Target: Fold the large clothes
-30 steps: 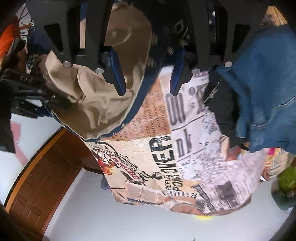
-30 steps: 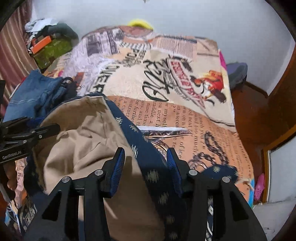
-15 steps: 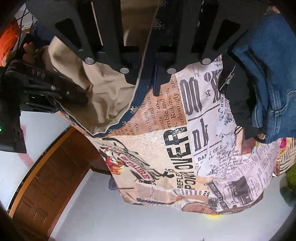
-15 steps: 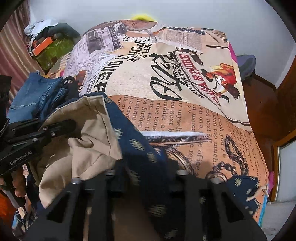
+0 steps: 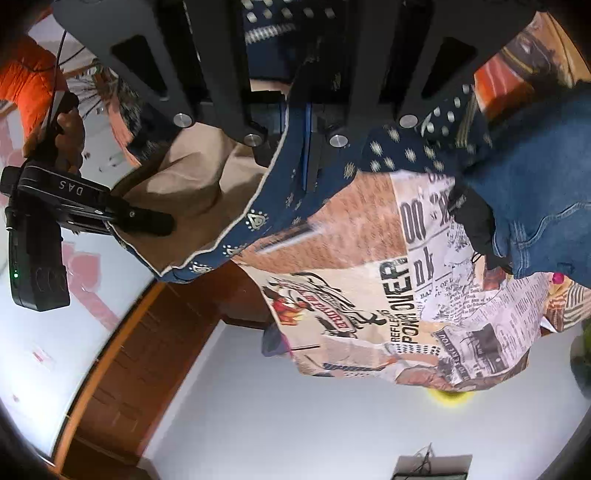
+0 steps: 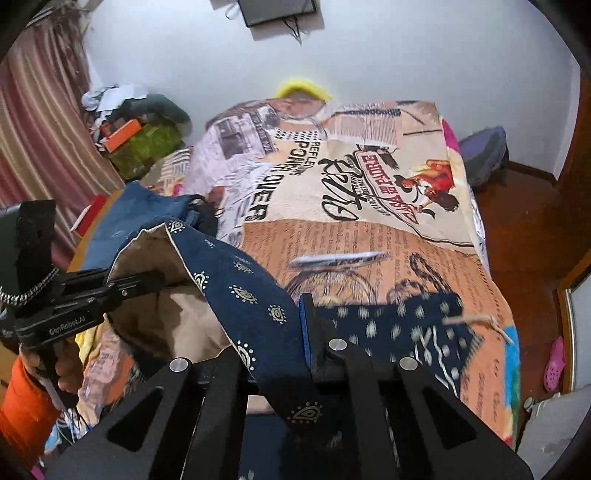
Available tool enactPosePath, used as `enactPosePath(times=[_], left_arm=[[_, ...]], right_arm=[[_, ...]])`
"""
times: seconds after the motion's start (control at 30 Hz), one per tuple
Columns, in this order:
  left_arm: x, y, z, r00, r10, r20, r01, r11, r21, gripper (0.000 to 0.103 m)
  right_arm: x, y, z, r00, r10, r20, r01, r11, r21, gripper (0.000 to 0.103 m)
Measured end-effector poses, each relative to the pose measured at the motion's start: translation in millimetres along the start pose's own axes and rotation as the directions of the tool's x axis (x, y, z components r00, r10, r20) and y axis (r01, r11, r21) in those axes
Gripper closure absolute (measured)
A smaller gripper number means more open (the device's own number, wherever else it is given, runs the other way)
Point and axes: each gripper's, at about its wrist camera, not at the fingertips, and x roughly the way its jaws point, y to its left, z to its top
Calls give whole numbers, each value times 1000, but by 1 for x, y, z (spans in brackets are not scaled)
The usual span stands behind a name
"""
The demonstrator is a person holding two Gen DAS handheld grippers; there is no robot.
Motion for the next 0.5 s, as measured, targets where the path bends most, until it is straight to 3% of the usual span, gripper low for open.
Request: enactPosePath(times=[0.2,0.37,0.43,0.5], left_arm=[[-19,-27,-43,999,46,-22,-44,997,61,98],[-19,-34,-80,994,61,-86,-55,996,71,97],[-18,-33,-93,992,57,-114,-51,997,53,90],[-18,-33,-103,990,52,-133,-47,998,38,82]], right_arm=[[-21,16,-44,1000,-18,-10,17,998,-56,97],[-18,16,-71,999,-6,-53,5,1000,-30,96],[-16,15,-81,996,3,-88,-4,1000,-8,96],[-11,14,-89,990,21,-142,-19,1000,16,87]])
